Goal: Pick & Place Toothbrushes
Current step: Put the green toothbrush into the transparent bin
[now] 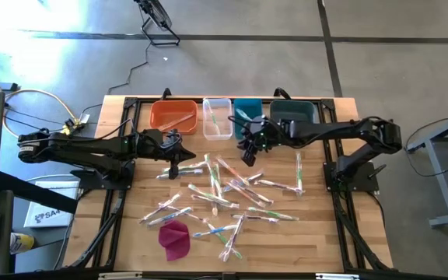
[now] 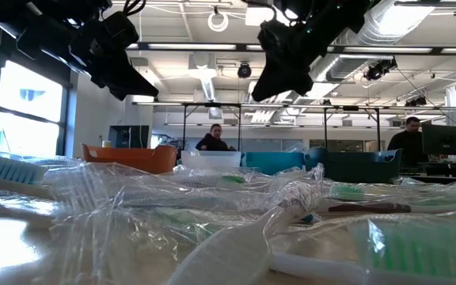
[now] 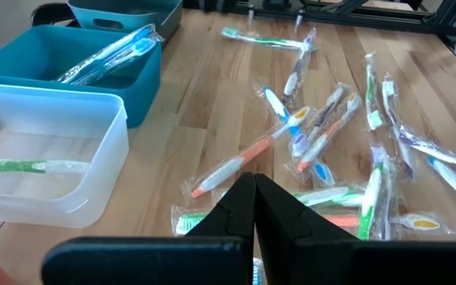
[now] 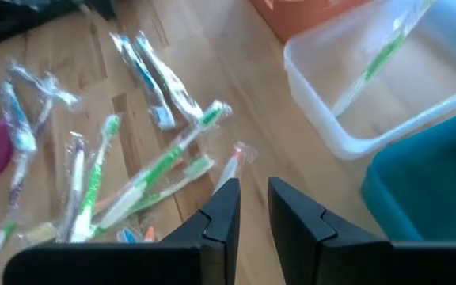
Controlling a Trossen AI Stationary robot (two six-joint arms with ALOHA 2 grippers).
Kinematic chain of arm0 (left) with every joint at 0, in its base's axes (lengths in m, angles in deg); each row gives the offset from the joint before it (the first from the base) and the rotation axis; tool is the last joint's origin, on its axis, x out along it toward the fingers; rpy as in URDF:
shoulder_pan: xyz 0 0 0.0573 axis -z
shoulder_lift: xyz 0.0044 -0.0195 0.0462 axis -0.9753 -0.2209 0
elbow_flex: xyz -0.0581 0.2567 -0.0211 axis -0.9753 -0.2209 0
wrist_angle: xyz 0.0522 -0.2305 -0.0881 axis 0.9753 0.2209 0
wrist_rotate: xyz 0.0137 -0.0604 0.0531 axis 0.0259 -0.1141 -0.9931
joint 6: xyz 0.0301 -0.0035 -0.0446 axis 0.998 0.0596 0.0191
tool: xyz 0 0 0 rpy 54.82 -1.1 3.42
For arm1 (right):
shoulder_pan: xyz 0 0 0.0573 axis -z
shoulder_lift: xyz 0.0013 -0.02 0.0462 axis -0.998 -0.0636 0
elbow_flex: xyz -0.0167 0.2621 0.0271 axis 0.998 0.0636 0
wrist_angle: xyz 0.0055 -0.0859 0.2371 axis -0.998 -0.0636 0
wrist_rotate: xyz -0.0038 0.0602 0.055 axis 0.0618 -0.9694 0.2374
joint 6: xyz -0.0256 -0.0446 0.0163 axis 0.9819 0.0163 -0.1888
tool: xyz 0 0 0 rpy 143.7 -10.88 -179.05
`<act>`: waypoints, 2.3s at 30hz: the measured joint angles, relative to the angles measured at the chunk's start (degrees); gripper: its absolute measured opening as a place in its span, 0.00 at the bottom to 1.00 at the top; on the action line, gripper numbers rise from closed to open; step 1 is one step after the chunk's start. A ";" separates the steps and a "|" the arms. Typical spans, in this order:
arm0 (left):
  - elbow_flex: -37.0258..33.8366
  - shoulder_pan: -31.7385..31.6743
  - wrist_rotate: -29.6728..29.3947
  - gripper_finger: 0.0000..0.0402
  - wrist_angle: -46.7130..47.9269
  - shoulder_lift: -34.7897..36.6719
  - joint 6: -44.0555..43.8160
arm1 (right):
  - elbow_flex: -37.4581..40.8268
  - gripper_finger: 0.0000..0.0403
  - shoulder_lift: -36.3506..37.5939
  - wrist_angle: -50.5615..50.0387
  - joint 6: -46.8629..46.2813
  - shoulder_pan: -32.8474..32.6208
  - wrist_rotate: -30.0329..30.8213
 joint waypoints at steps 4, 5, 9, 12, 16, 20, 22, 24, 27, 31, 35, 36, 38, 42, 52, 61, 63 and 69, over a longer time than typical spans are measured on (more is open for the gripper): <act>0.00 0.00 0.00 0.00 0.01 0.00 0.00 | 0.02 0.15 2.58 -0.38 1.58 0.01 0.09; 0.00 0.00 0.00 0.00 -0.01 0.00 0.00 | 0.02 0.15 3.29 -0.36 2.04 0.00 0.55; 0.00 -0.01 0.00 0.00 0.00 0.00 0.00 | 1.64 0.15 5.65 2.26 2.78 0.00 1.09; 0.00 -0.01 0.00 0.00 0.04 0.00 0.01 | 7.03 0.15 7.57 7.17 2.21 0.00 1.05; 0.00 0.01 0.00 0.00 0.02 0.00 0.00 | 15.73 0.15 11.12 15.12 -2.32 0.03 1.07; 0.00 -0.01 0.00 0.00 0.00 0.00 0.07 | 22.03 0.15 15.78 21.60 -5.11 0.00 0.98; 0.00 -0.01 0.00 0.00 -0.05 0.00 0.09 | 24.28 0.15 18.51 22.81 -6.06 -0.04 0.87; 0.00 -0.01 0.00 0.00 -0.01 0.00 0.15 | 25.78 0.15 20.60 24.01 -6.25 -0.46 0.87; 0.00 -0.01 0.00 0.00 -0.06 0.00 0.20 | 27.76 0.15 23.69 23.78 -6.10 -1.20 1.02; 0.00 -0.01 -0.01 0.00 -0.05 0.00 0.20 | 29.42 0.15 25.66 23.83 -2.65 -2.02 1.04; 0.00 -0.01 -0.02 0.00 -0.07 0.00 0.22 | 29.66 0.15 25.53 23.78 -1.99 -2.28 0.89; 0.00 -0.01 -0.02 0.00 -0.01 0.00 0.22 | 29.65 0.15 25.43 24.00 -2.12 -2.26 0.83; 0.00 -0.01 -0.02 0.00 -0.05 0.00 0.22 | 29.64 0.15 25.03 23.88 -2.02 -2.26 0.49; 0.00 -0.01 -0.02 0.00 -0.03 0.00 0.22 | 29.64 0.15 25.07 23.95 -2.00 -2.26 0.89; 0.00 -0.01 -0.02 0.00 -0.03 0.00 0.20 | 29.64 0.15 25.01 24.67 -1.98 -2.26 0.60; 0.00 -0.01 -0.02 0.00 -0.03 0.00 0.20 | 29.64 0.15 25.01 24.79 -8.32 -2.24 -0.49; 0.00 -0.01 -0.02 0.00 -0.03 0.00 0.20 | 29.61 0.15 25.20 22.85 -13.22 -2.19 0.32; 0.00 -0.01 -0.02 0.00 -0.09 0.00 0.20 | 26.29 0.11 26.12 4.39 -20.91 -2.26 6.23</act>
